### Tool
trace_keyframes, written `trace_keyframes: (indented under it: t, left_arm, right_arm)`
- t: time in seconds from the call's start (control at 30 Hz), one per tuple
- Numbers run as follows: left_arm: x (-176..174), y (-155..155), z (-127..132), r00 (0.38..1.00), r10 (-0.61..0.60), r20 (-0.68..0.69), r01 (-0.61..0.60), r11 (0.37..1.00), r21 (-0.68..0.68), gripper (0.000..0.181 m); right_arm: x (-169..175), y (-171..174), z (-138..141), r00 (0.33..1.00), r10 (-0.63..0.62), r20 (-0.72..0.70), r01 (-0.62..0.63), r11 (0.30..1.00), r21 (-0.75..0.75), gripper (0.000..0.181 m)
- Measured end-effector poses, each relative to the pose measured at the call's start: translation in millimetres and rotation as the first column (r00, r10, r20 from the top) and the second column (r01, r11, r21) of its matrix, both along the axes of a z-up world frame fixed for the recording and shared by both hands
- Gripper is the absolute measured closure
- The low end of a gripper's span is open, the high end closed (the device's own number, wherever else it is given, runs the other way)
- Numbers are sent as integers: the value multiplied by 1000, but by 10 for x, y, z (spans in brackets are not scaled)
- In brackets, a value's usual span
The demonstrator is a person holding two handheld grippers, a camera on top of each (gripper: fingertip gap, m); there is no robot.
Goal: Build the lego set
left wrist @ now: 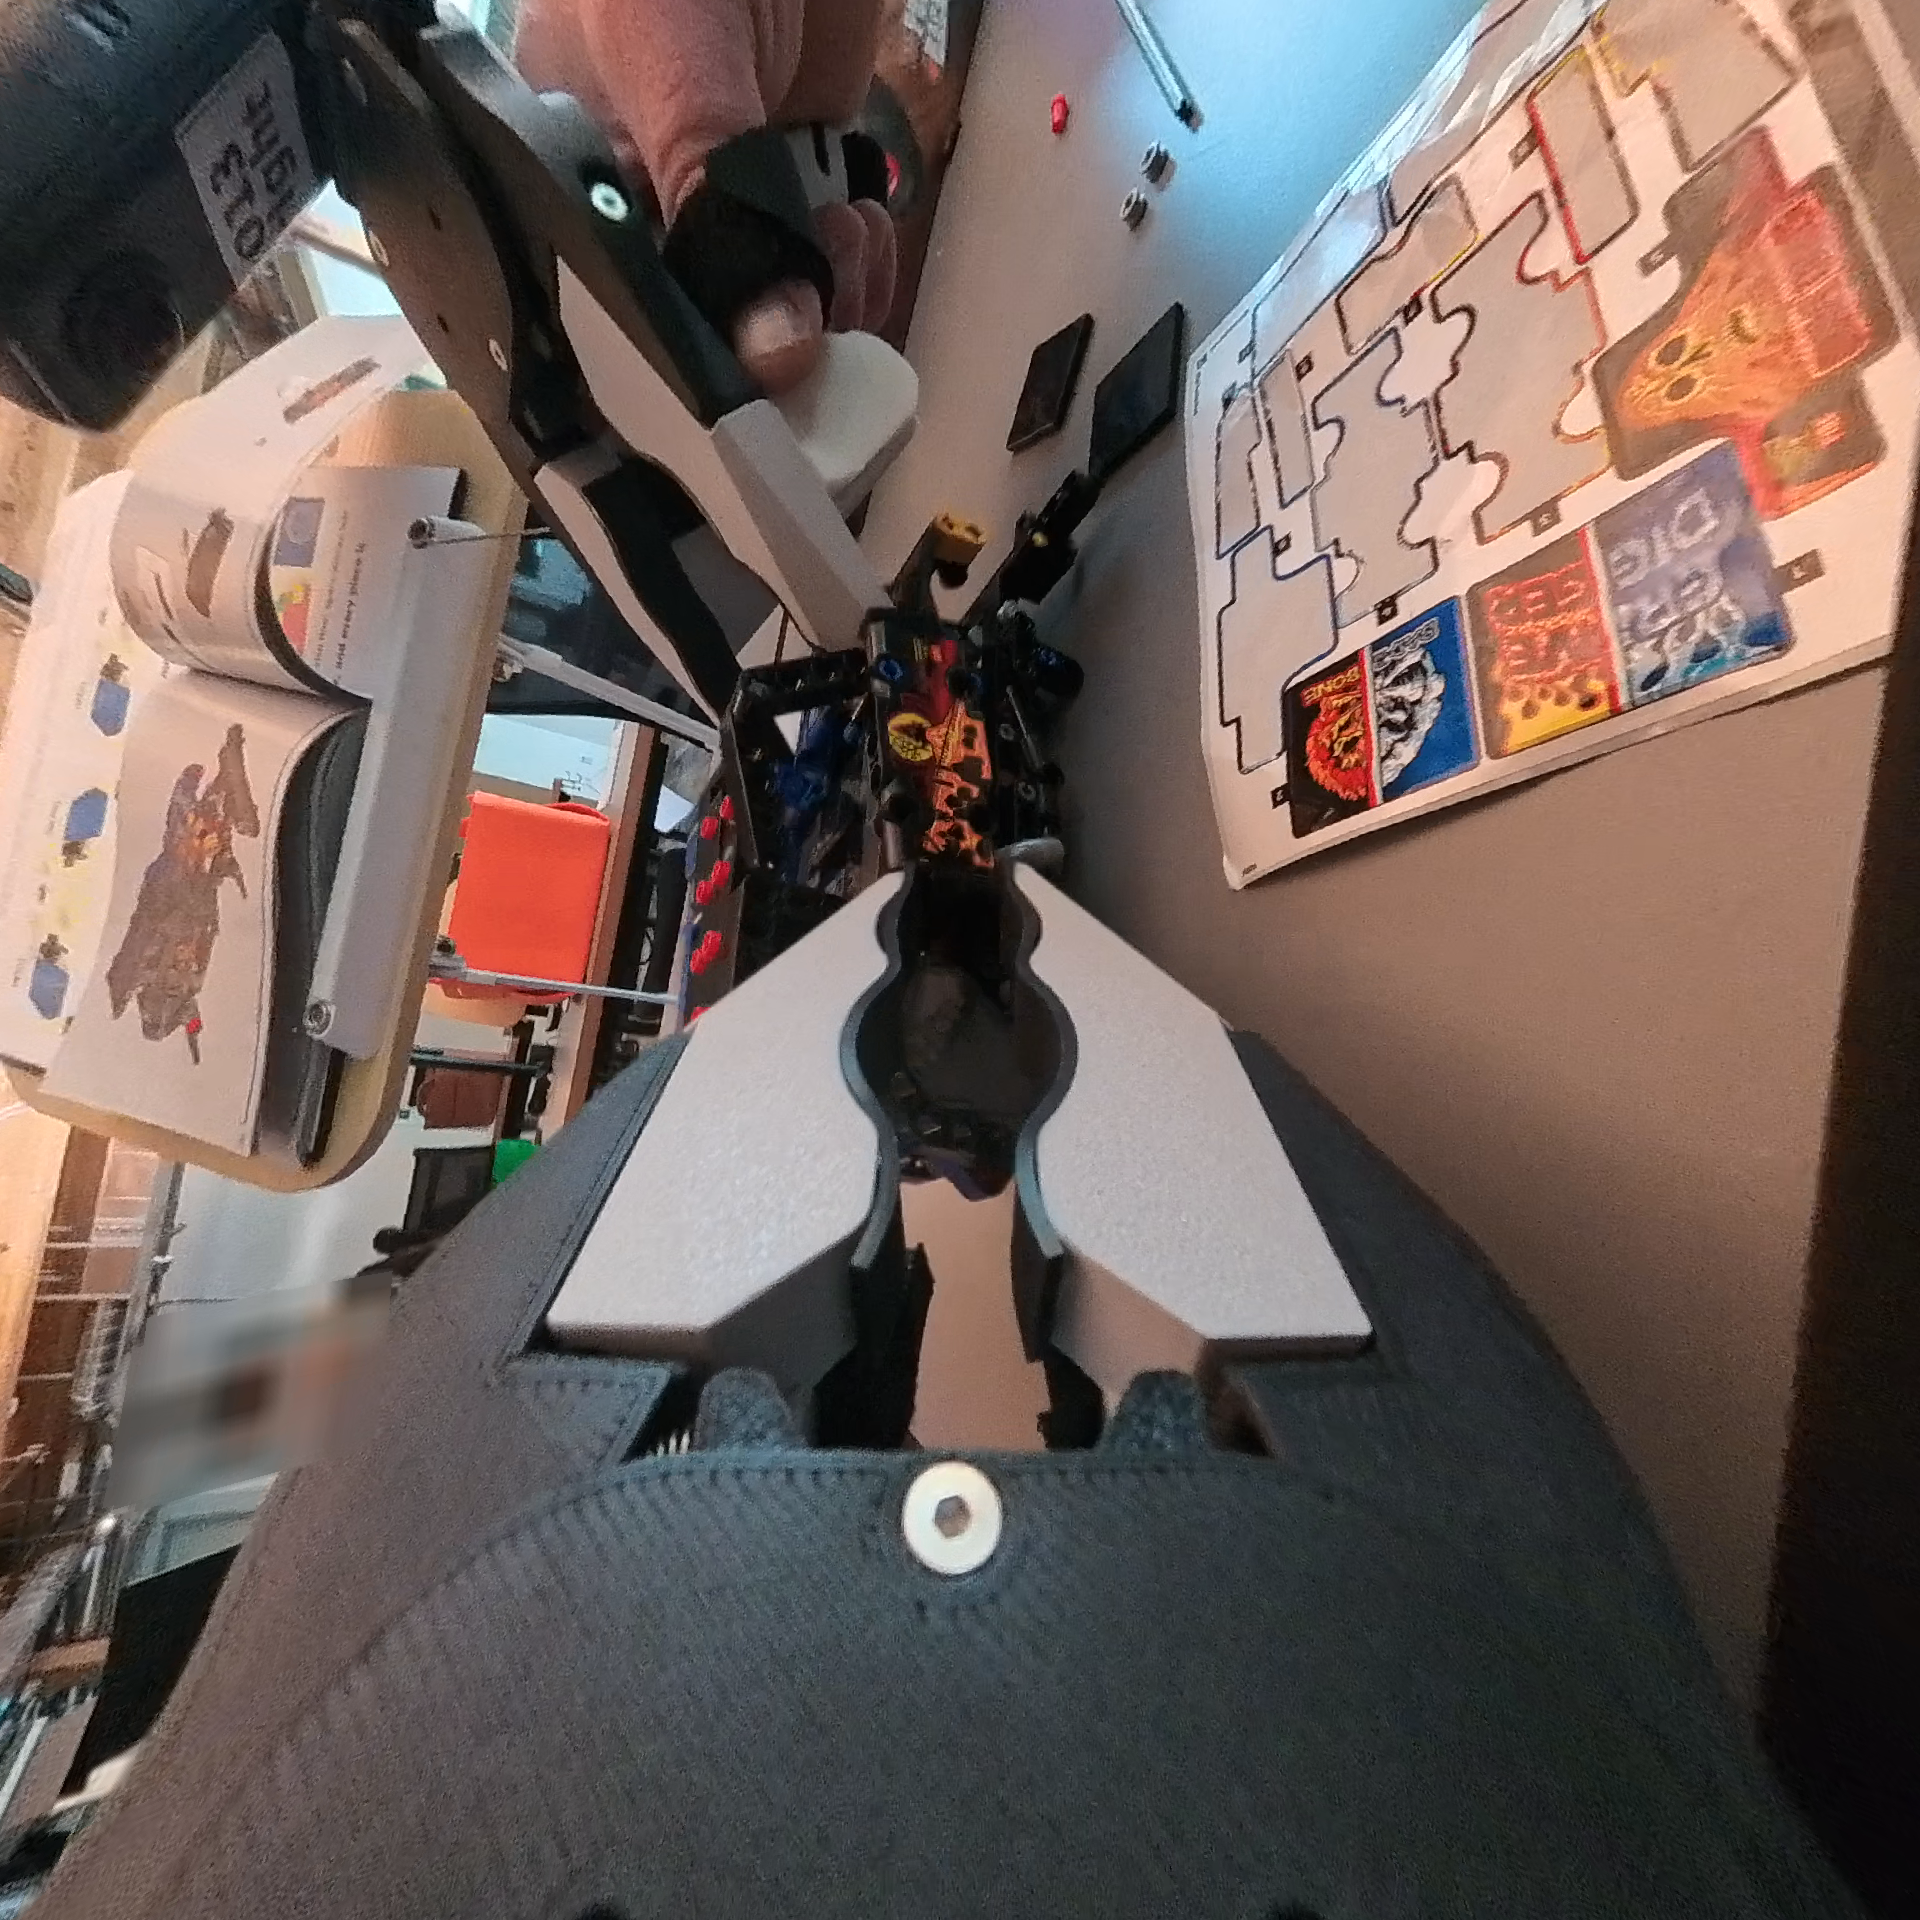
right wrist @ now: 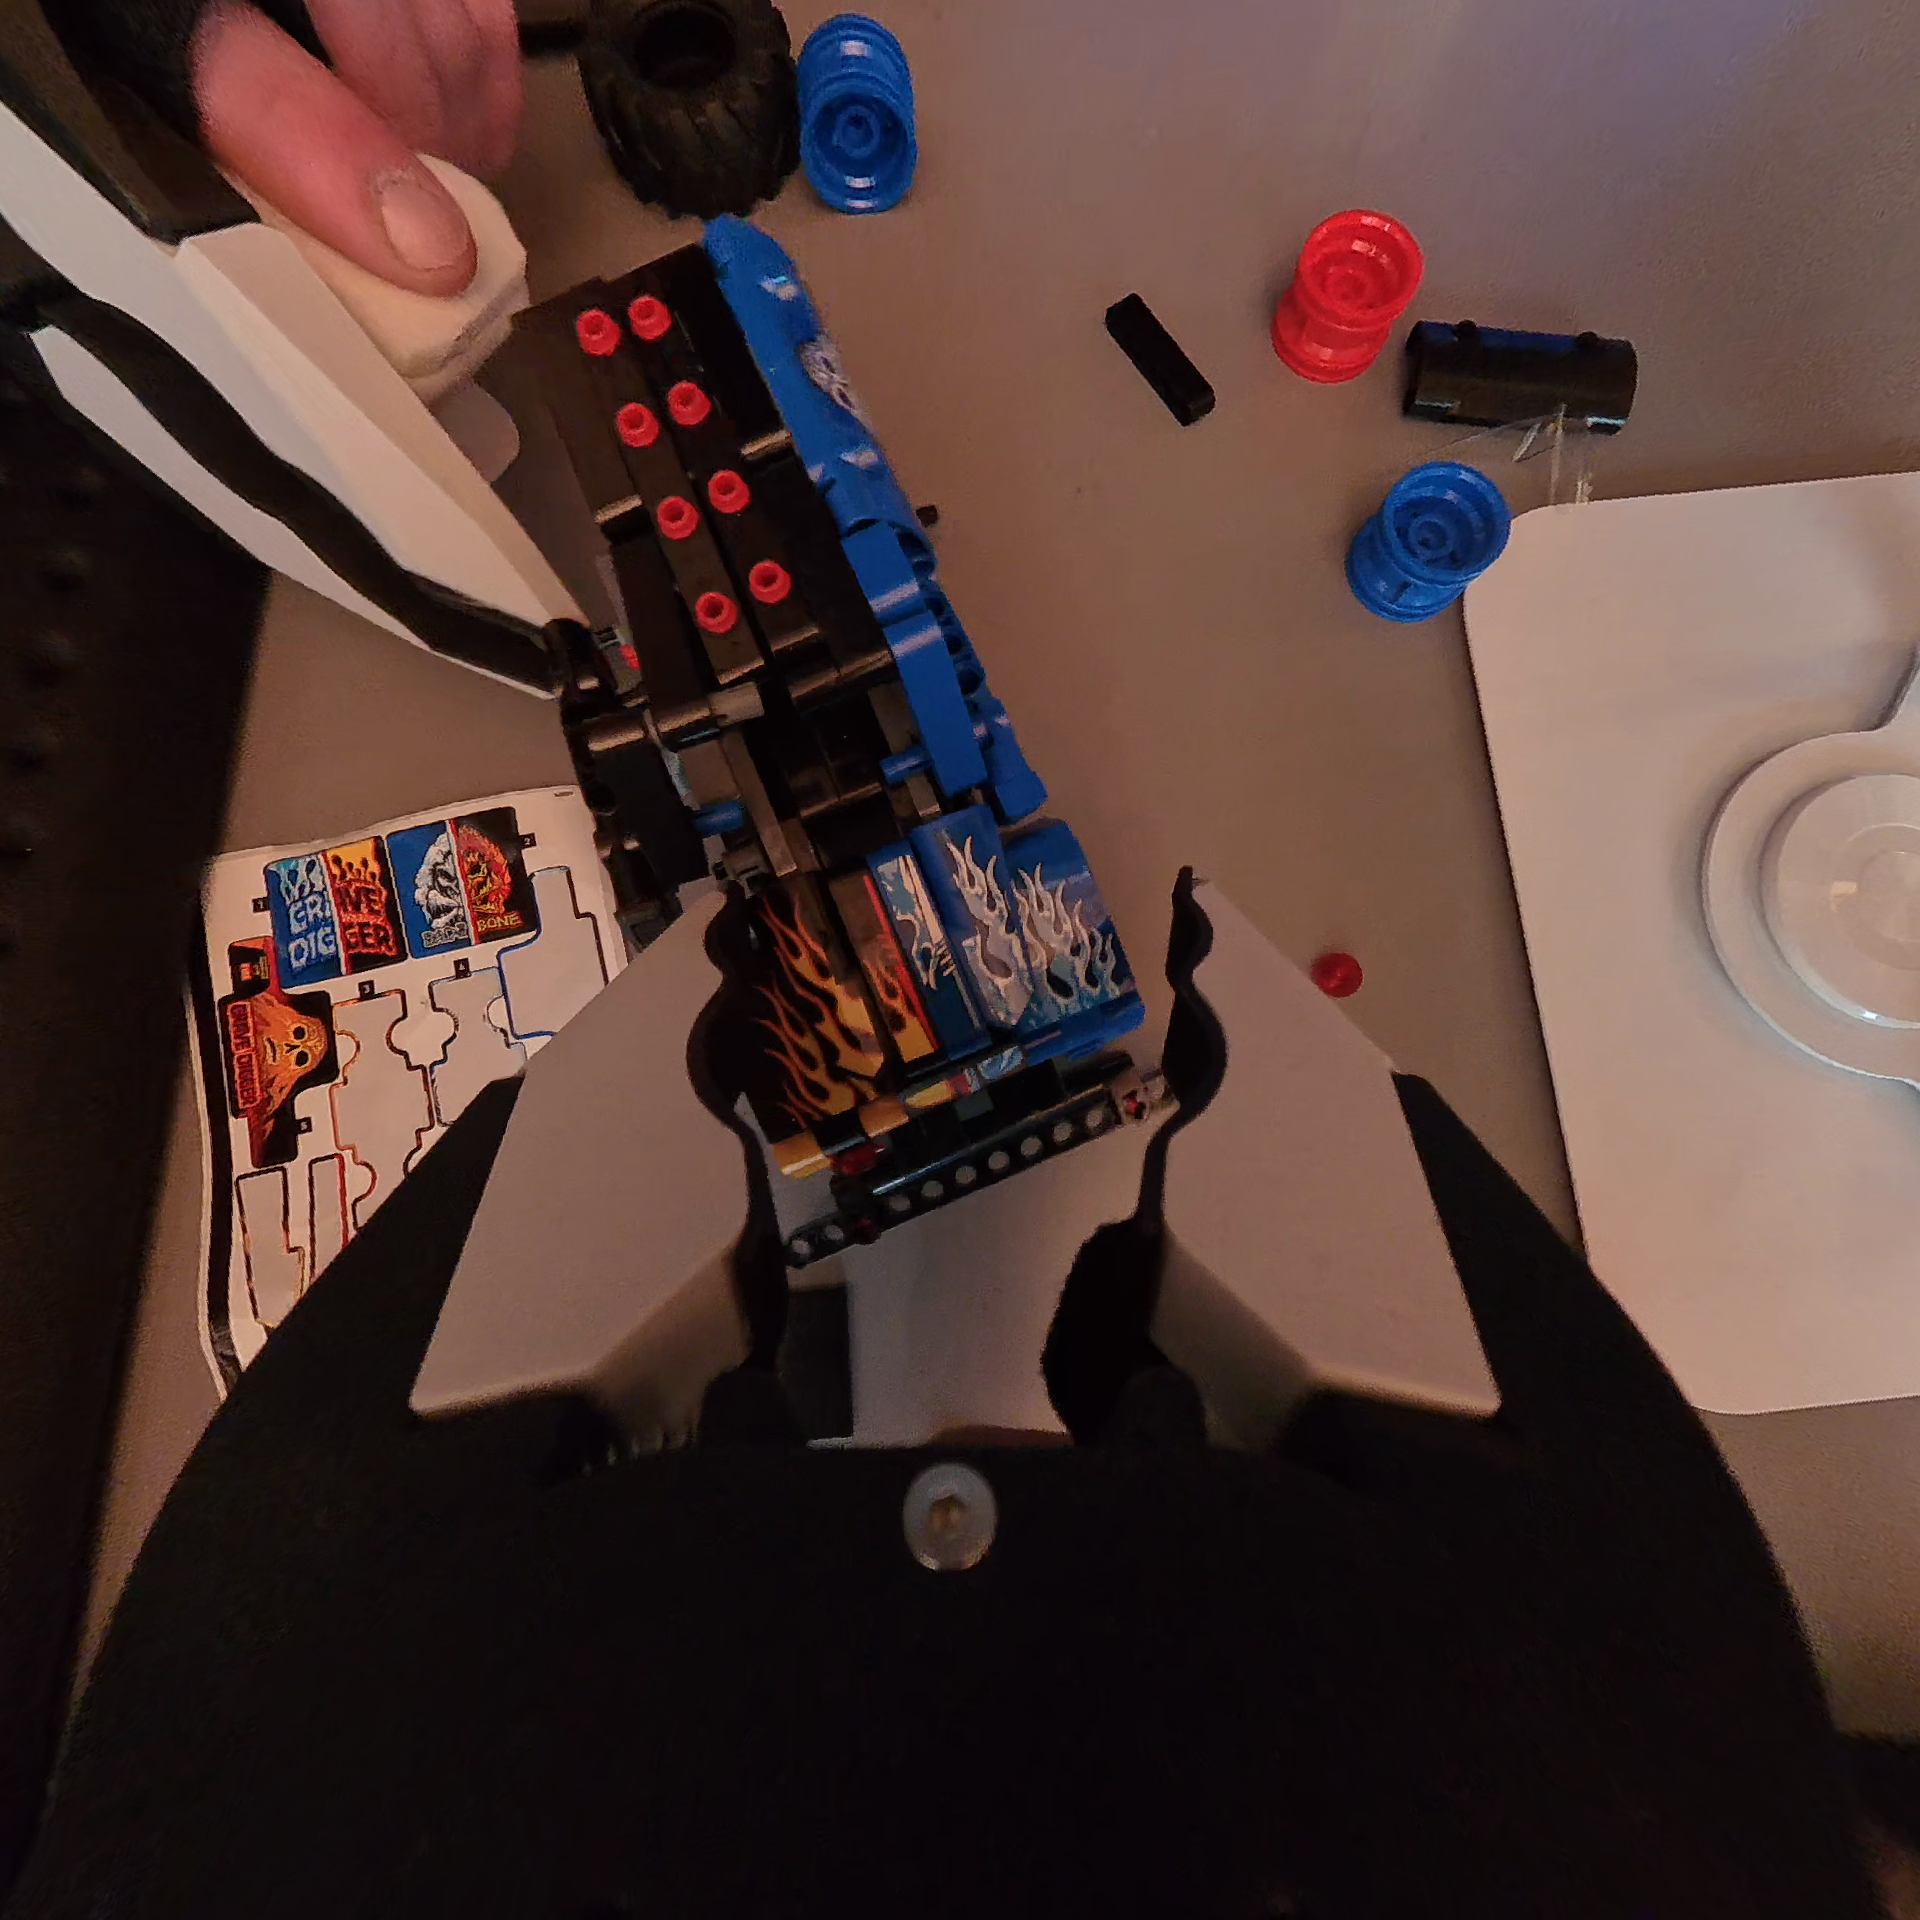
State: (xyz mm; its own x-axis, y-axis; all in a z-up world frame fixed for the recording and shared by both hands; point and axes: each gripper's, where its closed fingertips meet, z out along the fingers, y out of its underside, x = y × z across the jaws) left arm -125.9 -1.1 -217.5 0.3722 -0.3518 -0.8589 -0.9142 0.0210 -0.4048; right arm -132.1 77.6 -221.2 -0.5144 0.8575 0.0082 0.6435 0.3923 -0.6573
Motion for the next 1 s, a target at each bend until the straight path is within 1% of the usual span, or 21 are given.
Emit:
trace_keyframes:
  t: [0.07,0.27,0.47,0.53,0.6,0.73,0.93,1.0]
  left_arm:
    - [45,-15,4,1000,-18,-3,18,1000,3,170]
    - [36,-3,6,1000,-12,2,12,1000,1,170]
    - [30,20,-8,1000,-6,11,6,1000,-10,163]
    - [26,24,-2,1000,-3,12,3,1000,-9,162]
    - [28,27,0,1000,-4,12,4,1000,-8,162]
    - [34,34,0,1000,-6,18,6,1000,-12,161]
    - [41,38,2,999,-9,41,10,1000,-23,160]
    - [40,37,8,999,-11,53,13,1000,-27,160]
  right_arm:
    - [2,7,0,1000,-2,1,2,1000,3,102]
    - [-3,8,14,1000,-2,-5,2,999,34,106]
    - [42,60,30,1000,-5,5,4,999,40,104]
    - [63,106,50,1000,-14,8,14,998,55,100]
    - [87,131,107,1000,-19,3,19,999,48,99]
    - [114,54,187,1000,-1,-4,1,1000,-10,92]
    - [78,-59,12,999,22,39,-22,1000,2,93]
    - [77,-67,11,999,26,39,-25,1000,-10,94]
